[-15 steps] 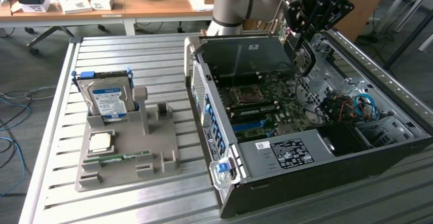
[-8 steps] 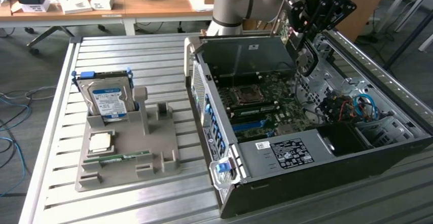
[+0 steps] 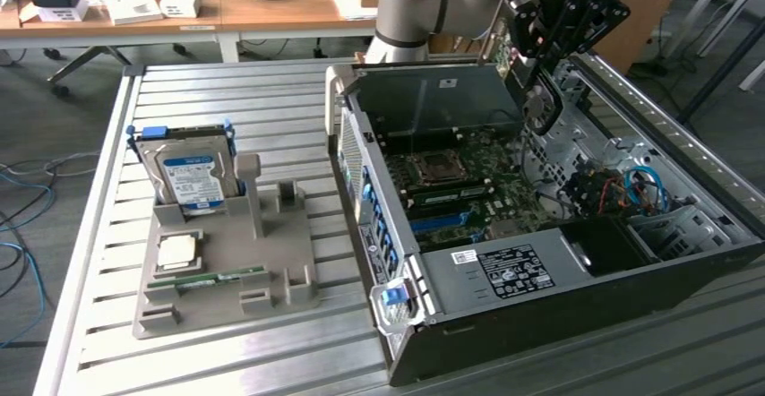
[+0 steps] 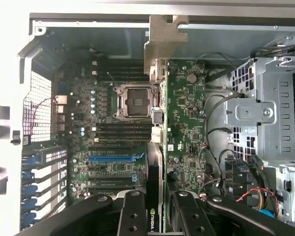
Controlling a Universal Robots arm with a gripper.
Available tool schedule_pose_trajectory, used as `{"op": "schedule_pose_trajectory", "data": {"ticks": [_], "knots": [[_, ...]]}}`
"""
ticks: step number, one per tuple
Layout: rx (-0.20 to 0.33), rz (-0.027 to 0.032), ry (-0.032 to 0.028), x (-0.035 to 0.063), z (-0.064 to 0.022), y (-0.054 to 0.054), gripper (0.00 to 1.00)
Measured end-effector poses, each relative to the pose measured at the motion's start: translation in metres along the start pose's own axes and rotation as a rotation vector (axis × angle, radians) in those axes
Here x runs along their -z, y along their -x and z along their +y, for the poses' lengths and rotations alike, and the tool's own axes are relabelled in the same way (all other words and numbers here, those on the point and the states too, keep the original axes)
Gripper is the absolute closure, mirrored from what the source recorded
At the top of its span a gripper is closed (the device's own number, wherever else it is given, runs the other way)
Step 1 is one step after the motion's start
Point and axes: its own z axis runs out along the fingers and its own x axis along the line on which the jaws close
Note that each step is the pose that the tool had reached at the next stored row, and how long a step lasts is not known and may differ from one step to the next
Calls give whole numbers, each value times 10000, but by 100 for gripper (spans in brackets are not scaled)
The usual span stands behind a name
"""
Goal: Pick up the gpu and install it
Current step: 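Insert the gpu into the slot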
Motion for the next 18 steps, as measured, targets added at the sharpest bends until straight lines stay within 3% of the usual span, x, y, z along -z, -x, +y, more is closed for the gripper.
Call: {"op": "schedule_pose_trajectory", "data": {"ticks": [7, 18], "knots": [[228, 28, 3, -2, 0, 0, 74], [1878, 234, 32, -11, -1, 0, 74]]}}
